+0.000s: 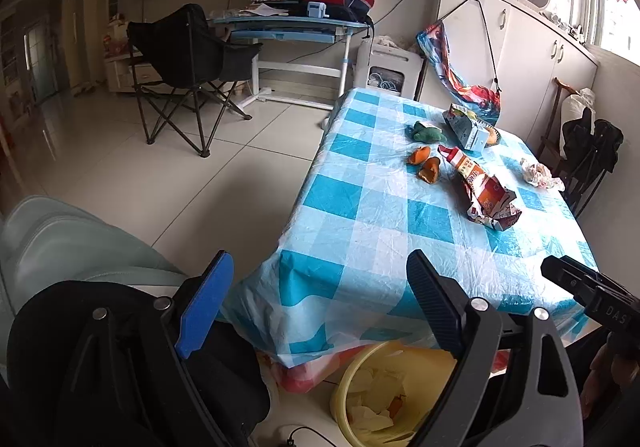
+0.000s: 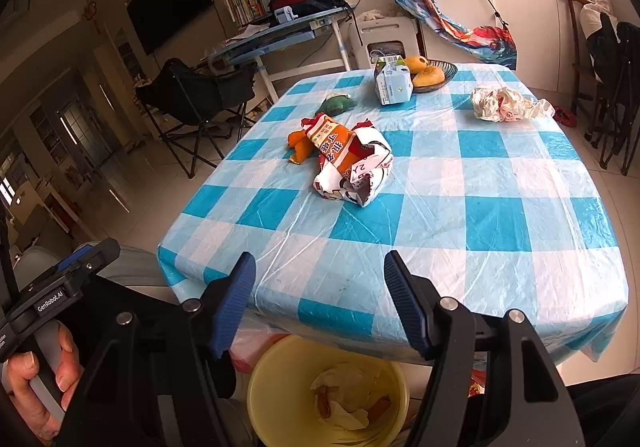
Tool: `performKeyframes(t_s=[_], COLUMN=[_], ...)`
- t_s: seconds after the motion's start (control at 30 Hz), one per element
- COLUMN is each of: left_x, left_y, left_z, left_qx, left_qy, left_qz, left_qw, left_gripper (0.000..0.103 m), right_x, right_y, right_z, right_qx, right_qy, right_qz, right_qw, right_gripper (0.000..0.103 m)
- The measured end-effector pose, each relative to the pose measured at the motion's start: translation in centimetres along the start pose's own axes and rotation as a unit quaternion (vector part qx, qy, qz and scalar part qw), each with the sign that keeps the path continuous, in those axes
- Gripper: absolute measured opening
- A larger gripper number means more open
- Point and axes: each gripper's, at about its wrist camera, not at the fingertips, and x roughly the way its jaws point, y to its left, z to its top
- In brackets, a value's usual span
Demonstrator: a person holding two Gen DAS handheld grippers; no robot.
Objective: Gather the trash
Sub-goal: 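Reach to the printed snack bag and grasp it with the right gripper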
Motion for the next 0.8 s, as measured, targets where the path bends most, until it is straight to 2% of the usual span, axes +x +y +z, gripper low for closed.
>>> performKeyframes(t_s=[0.53, 0.6, 0.8], left_x=[0.0, -0.1, -0.3], left_y=[0.0, 0.0, -0.7], left_z=[-0.1, 0.1, 1.8], left_qx=[-0.002, -0.007, 0.007], left_qy=[0.001, 0.005, 0.002], left_qz=[-0.005, -0.014, -0.048], left_qw=[1.0, 0.9999, 0.9988], left_gripper=[0.085, 0.085, 0.085], right_x=[-0.2, 0.1, 2.9], right_y=[-0.2, -0.7, -2.1], right_z=[0.5, 1.3, 6.0], right_qx=[0.015, 0.035, 0.05], right_qy=[-0.012, -0.009, 0.01], right_qz=[0.007, 0.021, 0.012], right_qw=[1.0, 0.999, 0.999], right_gripper=[0.064, 0.065, 0.064])
